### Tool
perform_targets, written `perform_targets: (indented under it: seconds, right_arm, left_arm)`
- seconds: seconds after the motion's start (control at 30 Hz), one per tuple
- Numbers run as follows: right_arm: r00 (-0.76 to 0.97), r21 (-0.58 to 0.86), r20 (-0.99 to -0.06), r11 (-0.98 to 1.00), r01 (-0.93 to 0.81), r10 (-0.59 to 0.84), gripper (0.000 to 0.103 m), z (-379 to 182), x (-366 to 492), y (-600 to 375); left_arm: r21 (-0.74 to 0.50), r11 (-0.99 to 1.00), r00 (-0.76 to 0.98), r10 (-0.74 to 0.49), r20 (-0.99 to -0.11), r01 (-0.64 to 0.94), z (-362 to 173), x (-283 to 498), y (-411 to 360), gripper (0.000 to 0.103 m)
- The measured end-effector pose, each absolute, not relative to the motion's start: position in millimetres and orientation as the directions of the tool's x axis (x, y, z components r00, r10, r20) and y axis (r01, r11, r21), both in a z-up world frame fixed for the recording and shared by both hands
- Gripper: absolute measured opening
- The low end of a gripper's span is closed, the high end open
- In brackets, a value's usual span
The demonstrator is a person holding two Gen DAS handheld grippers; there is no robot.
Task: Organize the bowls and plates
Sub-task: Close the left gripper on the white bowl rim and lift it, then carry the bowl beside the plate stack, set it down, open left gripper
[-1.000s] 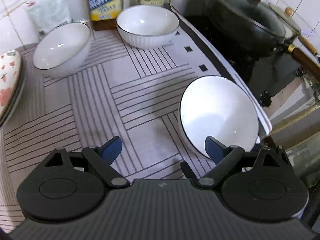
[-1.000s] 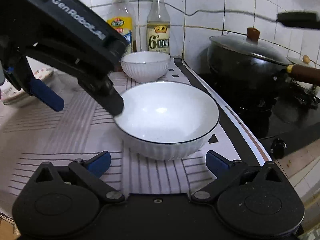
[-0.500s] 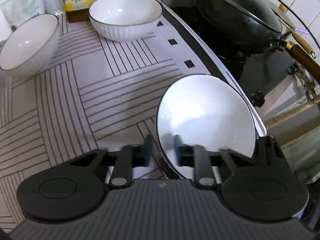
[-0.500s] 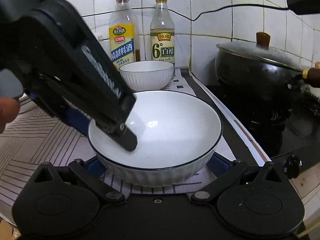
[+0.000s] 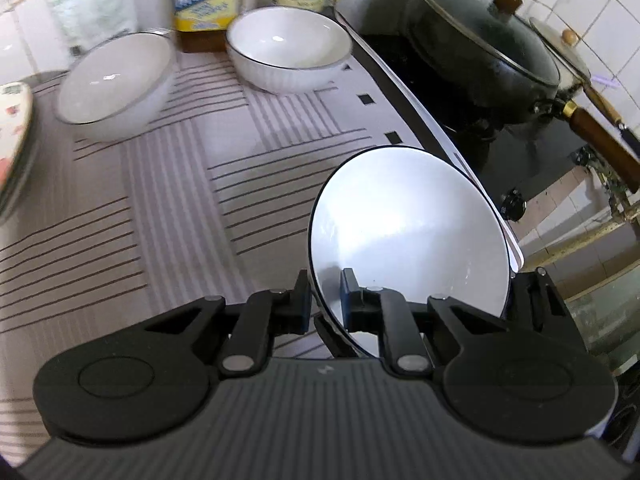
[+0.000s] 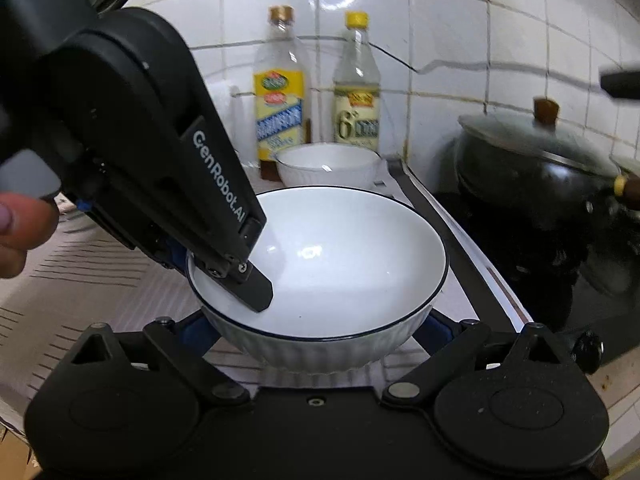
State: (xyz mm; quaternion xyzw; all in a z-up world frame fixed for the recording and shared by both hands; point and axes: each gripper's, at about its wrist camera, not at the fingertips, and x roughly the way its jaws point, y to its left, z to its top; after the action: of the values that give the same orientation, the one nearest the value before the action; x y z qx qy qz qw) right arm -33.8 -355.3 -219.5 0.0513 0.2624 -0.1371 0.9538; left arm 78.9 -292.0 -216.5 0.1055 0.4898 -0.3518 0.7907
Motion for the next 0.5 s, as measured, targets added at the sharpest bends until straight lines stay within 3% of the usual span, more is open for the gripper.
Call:
perform_targets:
  seconds: [0.5]
  right_arm:
    - [0.882,0.128,-0.467,0.992,0.000,0.060,0.101,-177,-22,-281]
  left_arm:
    - [-0.113,0.843,0.395,-0.360,-0.845,0.525,-168,77,-173,0.014]
